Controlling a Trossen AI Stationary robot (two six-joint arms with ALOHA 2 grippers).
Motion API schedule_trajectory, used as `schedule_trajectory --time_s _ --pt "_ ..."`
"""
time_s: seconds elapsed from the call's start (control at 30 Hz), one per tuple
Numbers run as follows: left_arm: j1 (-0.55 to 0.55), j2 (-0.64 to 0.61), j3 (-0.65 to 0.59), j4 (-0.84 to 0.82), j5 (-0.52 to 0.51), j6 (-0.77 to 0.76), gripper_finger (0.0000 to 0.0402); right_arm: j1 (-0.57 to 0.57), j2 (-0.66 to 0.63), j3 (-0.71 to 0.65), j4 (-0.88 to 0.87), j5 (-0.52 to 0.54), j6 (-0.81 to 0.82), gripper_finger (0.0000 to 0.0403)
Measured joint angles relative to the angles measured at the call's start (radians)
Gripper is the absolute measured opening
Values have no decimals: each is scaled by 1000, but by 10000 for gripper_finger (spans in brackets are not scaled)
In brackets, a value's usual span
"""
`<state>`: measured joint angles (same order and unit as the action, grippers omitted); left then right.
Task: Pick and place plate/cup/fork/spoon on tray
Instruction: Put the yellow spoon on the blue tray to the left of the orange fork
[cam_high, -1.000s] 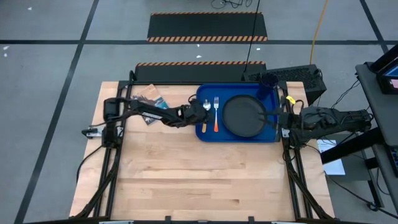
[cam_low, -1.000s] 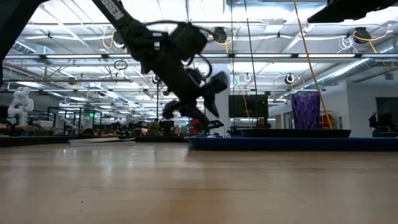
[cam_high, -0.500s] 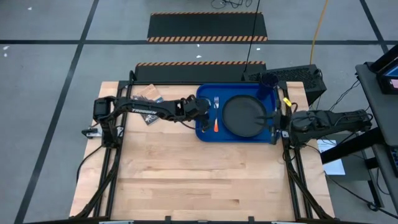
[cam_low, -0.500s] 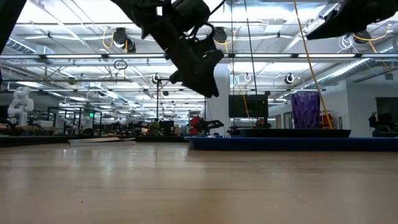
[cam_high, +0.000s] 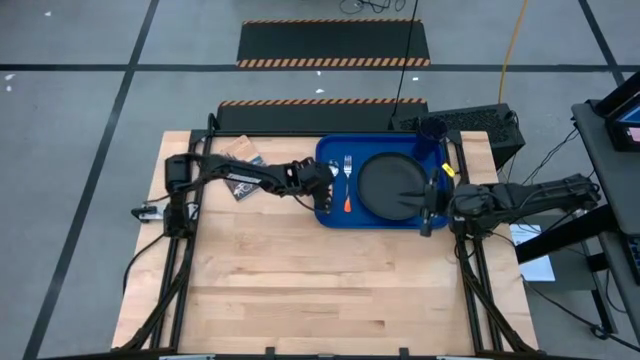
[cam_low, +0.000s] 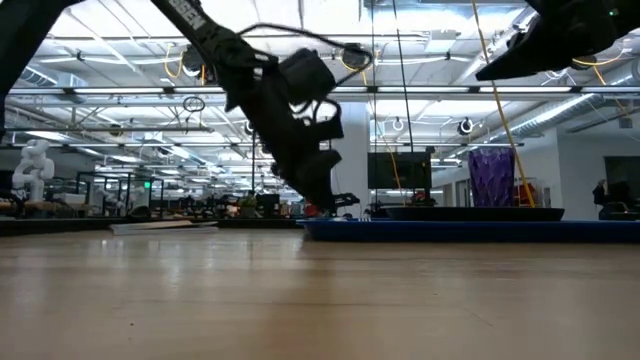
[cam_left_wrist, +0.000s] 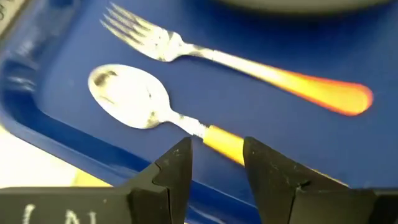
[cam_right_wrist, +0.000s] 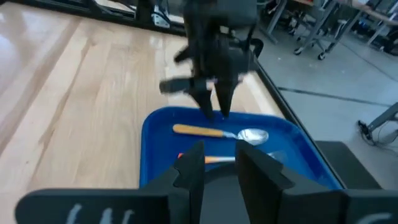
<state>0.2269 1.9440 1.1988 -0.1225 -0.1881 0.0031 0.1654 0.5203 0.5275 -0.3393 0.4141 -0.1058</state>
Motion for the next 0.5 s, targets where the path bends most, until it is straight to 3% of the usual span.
schedule_trajectory --time_s 0.2,0.5 --pt "34 27 1 32 21 44 141 0 41 -3 93 2 -62 84" --pt "65 30 0 49 121 202 68 0 91 -3 207 6 -116 84"
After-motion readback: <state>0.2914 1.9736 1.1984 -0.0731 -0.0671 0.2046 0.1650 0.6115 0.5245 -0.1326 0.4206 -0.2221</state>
